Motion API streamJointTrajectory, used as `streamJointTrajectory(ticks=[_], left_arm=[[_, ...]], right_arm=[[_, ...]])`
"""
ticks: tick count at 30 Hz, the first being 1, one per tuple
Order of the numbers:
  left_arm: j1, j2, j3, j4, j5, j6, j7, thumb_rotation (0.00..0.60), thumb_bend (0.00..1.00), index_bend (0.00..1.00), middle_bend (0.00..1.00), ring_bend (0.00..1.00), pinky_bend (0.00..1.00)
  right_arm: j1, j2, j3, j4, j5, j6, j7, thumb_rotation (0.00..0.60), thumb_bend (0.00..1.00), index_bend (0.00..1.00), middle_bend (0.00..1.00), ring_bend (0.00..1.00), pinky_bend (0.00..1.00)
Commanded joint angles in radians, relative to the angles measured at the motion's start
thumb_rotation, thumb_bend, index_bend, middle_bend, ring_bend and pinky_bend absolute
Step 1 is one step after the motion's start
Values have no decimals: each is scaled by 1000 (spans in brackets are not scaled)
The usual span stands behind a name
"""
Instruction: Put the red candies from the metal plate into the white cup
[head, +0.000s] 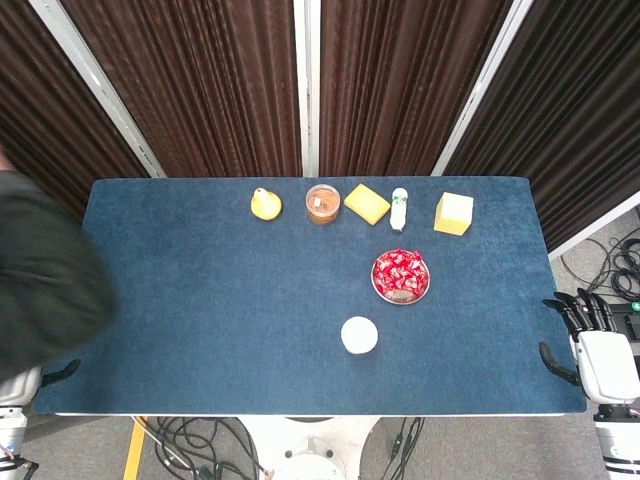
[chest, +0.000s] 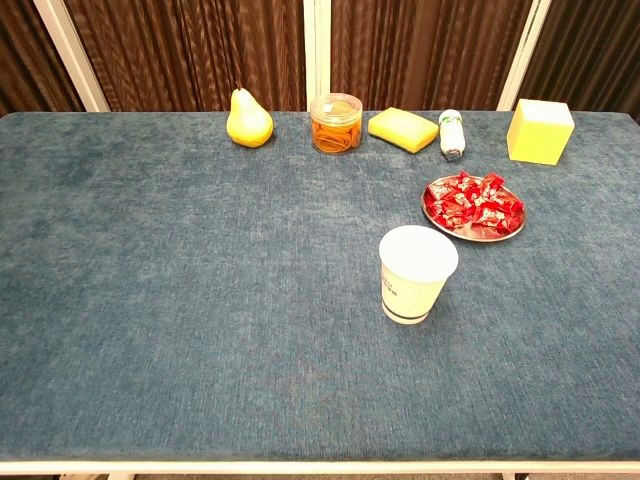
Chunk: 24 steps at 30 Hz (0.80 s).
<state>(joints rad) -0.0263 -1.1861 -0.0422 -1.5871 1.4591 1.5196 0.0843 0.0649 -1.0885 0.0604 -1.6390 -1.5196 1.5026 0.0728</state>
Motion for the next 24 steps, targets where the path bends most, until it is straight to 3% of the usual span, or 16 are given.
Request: streamJointTrajectory(ticks=[1,12,16,24], left_arm=[[0,-1,4,2,0,-5,-2,600,129,366,310,266,265],[2,1,5,-1,3,1,-2,600,129,366,310,266,265],[9,5,8,-4,9,13,-7,600,129,366,310,266,265],[29,5,8,-17,-1,38,4,600,127,366,310,266,265]], right_arm=[[-3,-1,1,2,-4,9,1,600,298,213,158,12,0],[41,8,15,5,-19,-42,-4,600,300,246,171,12,0],[152,-11,48,34,-3,-190,-35,600,303,384,186,12,0],[398,-197,110,197,107,-518,-146,600,299,413,177,12,0]])
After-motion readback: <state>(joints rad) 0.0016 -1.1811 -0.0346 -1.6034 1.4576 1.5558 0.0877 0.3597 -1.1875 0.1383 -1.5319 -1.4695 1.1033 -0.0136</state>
